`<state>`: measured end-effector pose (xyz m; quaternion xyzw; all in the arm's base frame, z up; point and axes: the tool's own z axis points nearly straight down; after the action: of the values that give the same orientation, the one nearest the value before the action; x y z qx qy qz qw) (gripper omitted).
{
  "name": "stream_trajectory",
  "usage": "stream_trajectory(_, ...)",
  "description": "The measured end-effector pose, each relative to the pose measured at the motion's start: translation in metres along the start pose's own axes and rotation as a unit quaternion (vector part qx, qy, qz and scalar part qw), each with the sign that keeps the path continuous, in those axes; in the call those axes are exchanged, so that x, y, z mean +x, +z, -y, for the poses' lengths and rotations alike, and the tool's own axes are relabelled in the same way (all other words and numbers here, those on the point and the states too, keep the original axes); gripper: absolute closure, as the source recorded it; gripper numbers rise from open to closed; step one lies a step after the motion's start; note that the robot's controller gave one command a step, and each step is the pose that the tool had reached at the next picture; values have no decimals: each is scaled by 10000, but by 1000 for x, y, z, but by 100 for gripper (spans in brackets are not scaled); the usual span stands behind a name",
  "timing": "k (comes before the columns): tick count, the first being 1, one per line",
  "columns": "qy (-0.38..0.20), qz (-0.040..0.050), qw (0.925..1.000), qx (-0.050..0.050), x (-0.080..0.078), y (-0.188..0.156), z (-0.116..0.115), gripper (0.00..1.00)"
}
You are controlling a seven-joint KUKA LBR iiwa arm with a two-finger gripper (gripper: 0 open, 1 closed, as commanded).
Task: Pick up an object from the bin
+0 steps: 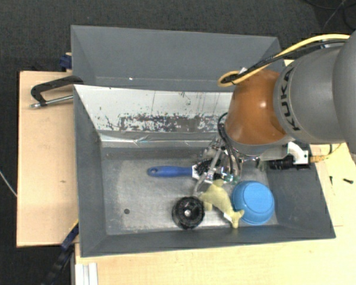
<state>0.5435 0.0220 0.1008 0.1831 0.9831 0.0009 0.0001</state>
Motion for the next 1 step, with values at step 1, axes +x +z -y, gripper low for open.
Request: stream_trajectory(1, 616, 61, 9981, -37, 13, 26, 3, 0)
